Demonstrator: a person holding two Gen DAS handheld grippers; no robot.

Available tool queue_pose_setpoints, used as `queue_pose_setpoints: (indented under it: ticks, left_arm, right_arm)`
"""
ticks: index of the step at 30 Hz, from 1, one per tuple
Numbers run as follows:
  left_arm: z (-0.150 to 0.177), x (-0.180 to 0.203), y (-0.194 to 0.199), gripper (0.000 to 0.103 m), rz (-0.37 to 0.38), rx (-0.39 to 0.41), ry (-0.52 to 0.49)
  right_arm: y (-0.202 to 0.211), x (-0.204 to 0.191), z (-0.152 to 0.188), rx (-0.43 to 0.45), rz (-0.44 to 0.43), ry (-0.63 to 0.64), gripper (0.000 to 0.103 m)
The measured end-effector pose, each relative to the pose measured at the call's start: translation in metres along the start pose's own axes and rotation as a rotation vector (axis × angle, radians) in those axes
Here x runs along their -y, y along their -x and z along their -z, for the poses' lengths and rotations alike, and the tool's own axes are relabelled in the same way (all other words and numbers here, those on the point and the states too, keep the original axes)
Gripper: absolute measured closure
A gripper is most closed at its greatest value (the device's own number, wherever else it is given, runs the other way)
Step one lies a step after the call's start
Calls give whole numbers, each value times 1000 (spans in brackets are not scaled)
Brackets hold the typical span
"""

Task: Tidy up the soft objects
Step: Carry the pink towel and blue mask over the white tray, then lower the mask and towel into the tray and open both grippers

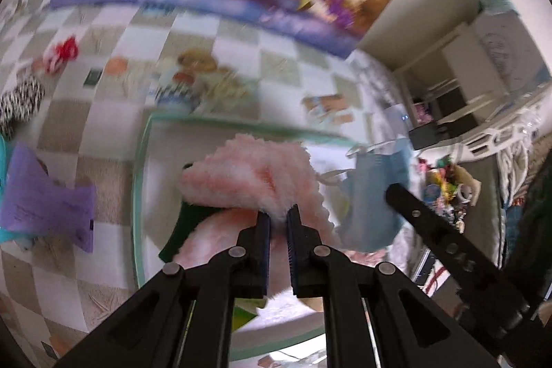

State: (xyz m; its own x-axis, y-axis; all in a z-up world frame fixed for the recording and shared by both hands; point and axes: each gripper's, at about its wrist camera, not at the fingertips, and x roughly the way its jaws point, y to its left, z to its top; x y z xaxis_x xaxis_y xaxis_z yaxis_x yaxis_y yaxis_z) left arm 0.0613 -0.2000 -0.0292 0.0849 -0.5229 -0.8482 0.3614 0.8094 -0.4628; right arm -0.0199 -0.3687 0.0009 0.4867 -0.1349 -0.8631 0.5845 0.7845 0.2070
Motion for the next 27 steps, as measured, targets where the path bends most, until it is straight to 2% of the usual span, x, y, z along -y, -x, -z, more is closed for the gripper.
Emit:
queue_pose_setpoints:
  ticks: [6,14,19,22,23,24,25,27]
  left_arm:
    - [3,-13,-22,94,-40,-42,26]
    - [4,-14,-34,92,-71,-58,2]
    - [3,-13,-30,92,-69,-67,5]
    - [2,-9,-24,82,-66,-72,2]
    - [2,-8,-23,74,-60,-71,-2]
    - [2,-5,-19,67,-52,-68,-8]
    - [2,-4,-17,65,-51,-65,-13]
    - [2,0,-9,62,-59,-51,-26]
  right_arm:
    - [-25,2,8,-72,27,4,97]
    - [-53,6,16,-153,76,10,94]
    - [-50,6,14,-151,95,8,94]
    - [-43,5,11,-147,96,11,94]
    - [-40,4,10,-146,99,13,94]
    - [-39,4,9,-144,100,15,88]
    - [-35,2,8,-140,102,22,82]
    - [-30,-1,6,-127,103,31,77]
